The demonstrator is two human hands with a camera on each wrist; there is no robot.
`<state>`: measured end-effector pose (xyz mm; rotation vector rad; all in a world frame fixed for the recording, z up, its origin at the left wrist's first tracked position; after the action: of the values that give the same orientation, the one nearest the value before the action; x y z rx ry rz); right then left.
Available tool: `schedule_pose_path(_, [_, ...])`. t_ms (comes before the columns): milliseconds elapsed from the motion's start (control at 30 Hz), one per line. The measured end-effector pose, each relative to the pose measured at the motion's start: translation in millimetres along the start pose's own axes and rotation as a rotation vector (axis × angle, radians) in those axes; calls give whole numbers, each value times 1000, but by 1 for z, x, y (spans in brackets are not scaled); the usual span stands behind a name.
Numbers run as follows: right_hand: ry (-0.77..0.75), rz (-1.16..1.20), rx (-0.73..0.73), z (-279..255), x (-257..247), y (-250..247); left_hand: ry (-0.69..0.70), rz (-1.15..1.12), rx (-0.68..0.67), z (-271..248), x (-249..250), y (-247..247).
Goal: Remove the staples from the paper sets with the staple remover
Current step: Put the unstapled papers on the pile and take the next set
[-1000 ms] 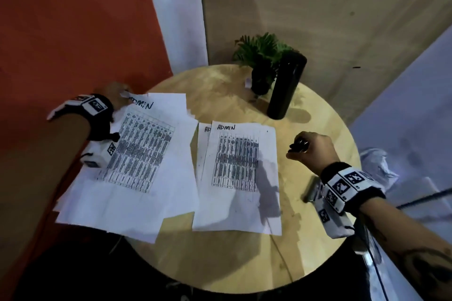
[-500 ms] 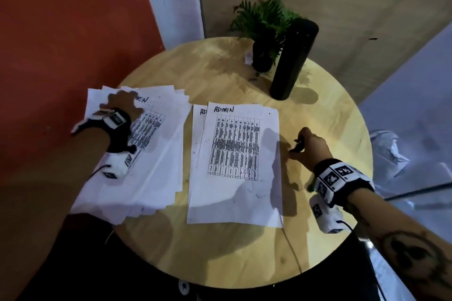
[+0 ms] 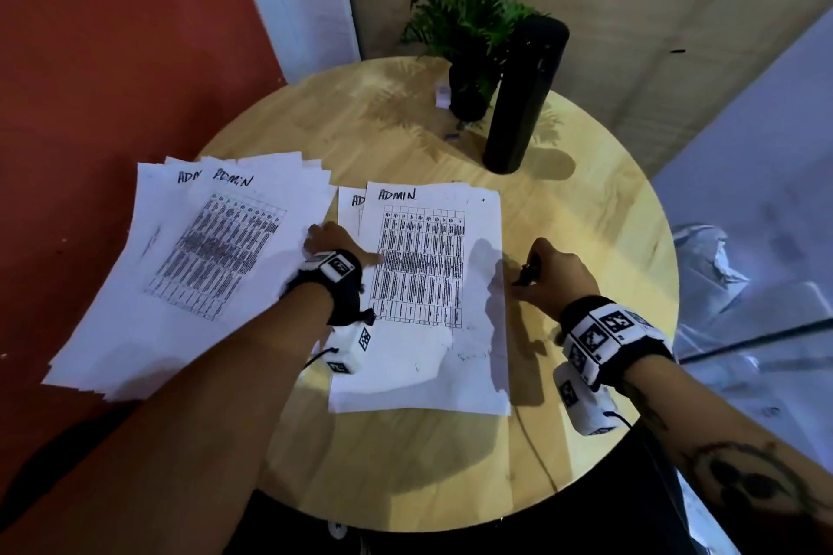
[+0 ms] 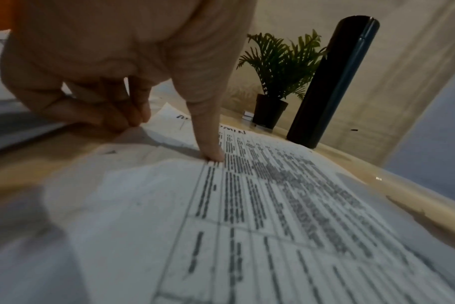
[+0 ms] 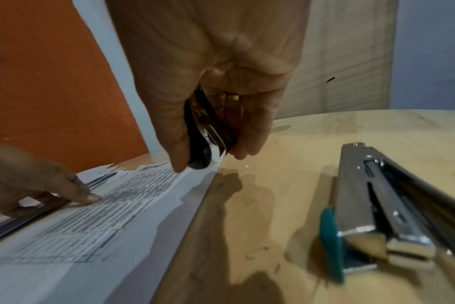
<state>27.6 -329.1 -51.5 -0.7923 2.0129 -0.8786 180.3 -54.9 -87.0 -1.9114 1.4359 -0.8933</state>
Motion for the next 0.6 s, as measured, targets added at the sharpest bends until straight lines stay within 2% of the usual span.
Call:
schedule_pose_path(67, [5, -4, -4, -1, 0, 2, -20, -50, -3, 2, -1, 2])
schedule_pose_path(233, [-53, 87, 37, 1, -1, 6, -15, -395, -144, 6, 1, 10])
schedule_pose_path(333, [-59, 142, 38, 6, 3, 9, -29, -495, -212, 11, -8, 18])
schedule_pose_path(533, [-6, 153, 22, 7, 8, 8, 201, -786, -208, 10, -8, 11])
schedule_pose_path(600, [-13, 139, 8, 7, 7, 8, 280, -821, -191, 5, -3, 5])
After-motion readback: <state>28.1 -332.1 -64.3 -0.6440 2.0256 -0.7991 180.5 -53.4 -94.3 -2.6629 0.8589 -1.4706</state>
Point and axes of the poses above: each hand's wrist, its own z-axis towards the middle knuckle, its own y-axis out of the palm, x = y × z, the point moved 8 cm from there along z, towards the middle knuckle, and after that the axes turned 9 degrees about -x, right-handed, at the moved point
